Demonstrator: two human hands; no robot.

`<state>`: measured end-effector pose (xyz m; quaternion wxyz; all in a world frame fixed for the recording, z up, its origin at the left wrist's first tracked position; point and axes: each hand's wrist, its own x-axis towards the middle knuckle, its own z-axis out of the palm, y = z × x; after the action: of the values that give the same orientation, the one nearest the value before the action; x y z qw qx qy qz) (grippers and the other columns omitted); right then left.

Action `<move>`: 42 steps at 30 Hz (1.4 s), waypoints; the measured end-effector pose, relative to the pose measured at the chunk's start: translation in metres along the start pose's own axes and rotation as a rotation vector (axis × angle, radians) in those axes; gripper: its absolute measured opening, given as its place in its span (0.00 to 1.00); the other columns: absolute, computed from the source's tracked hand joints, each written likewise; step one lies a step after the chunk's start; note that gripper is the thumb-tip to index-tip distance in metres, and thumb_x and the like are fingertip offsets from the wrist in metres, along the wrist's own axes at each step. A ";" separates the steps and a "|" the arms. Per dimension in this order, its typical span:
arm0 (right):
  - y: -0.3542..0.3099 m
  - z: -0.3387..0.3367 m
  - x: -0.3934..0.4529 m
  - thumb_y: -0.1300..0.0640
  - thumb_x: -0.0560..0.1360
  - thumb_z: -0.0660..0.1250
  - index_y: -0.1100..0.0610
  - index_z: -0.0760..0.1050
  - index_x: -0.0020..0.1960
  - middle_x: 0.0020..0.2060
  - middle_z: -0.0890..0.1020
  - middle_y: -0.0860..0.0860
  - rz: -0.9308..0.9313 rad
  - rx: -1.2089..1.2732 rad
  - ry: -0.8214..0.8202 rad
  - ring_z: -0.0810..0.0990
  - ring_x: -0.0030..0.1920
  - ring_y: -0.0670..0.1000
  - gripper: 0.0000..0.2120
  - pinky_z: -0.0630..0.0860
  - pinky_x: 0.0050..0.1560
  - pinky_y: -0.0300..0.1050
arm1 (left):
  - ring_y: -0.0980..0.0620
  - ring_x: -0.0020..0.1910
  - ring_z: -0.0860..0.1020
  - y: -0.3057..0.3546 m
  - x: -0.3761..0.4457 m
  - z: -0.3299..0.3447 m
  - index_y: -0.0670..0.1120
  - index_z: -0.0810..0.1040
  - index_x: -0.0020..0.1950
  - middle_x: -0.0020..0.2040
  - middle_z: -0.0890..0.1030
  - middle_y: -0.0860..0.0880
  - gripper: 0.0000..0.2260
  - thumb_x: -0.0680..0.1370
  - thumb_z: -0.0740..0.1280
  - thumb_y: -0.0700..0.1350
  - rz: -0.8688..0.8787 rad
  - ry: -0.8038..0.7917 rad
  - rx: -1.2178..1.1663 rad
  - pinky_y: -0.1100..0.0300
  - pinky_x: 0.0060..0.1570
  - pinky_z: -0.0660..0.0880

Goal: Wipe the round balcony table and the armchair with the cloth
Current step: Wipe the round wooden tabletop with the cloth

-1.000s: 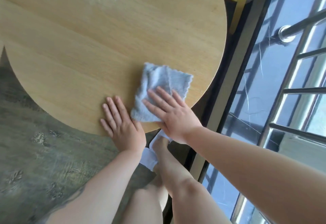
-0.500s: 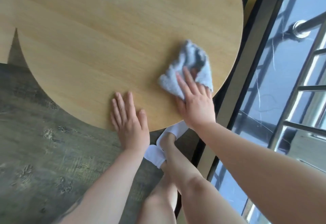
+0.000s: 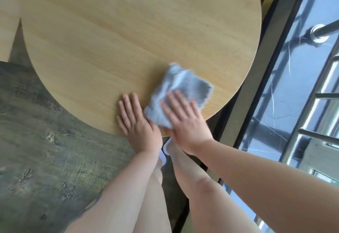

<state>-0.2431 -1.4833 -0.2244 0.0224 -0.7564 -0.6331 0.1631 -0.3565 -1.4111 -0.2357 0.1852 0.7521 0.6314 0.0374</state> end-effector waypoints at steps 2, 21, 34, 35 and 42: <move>0.021 -0.005 0.015 0.42 0.76 0.55 0.52 0.51 0.78 0.77 0.56 0.51 -0.268 -0.066 -0.042 0.51 0.77 0.53 0.33 0.47 0.75 0.53 | 0.48 0.77 0.55 0.002 0.001 -0.002 0.47 0.58 0.77 0.78 0.57 0.47 0.29 0.75 0.53 0.47 0.000 -0.005 -0.020 0.46 0.73 0.52; -0.068 0.011 0.025 0.47 0.75 0.56 0.57 0.50 0.77 0.77 0.53 0.53 0.108 -0.048 0.007 0.49 0.77 0.55 0.35 0.45 0.75 0.55 | 0.48 0.76 0.56 -0.050 0.046 -0.033 0.44 0.57 0.77 0.78 0.58 0.46 0.28 0.78 0.53 0.50 0.137 -0.121 0.051 0.49 0.72 0.52; -0.132 0.009 0.108 0.43 0.78 0.52 0.51 0.52 0.77 0.76 0.56 0.49 -0.096 -0.016 -0.010 0.54 0.76 0.52 0.30 0.51 0.74 0.54 | 0.48 0.77 0.48 -0.152 0.140 -0.079 0.47 0.51 0.78 0.78 0.50 0.48 0.31 0.76 0.54 0.51 0.436 -0.233 0.147 0.53 0.74 0.41; -0.125 0.008 0.117 0.45 0.77 0.53 0.50 0.52 0.77 0.76 0.56 0.48 0.046 -0.020 0.020 0.53 0.76 0.51 0.31 0.50 0.75 0.53 | 0.49 0.78 0.47 -0.156 0.146 -0.082 0.48 0.51 0.78 0.78 0.49 0.49 0.30 0.77 0.53 0.51 0.400 -0.233 0.131 0.53 0.74 0.41; -0.191 0.007 0.151 0.43 0.80 0.45 0.54 0.52 0.78 0.77 0.55 0.53 0.310 0.093 0.025 0.50 0.77 0.55 0.29 0.48 0.75 0.56 | 0.50 0.78 0.44 -0.172 0.190 -0.087 0.47 0.51 0.78 0.78 0.48 0.50 0.30 0.77 0.53 0.49 0.375 -0.189 0.035 0.52 0.74 0.42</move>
<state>-0.4043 -1.3008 -0.2182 0.0397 -0.8452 -0.5002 0.1841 -0.5048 -1.1848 -0.2447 0.2201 0.8597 0.4609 -0.0104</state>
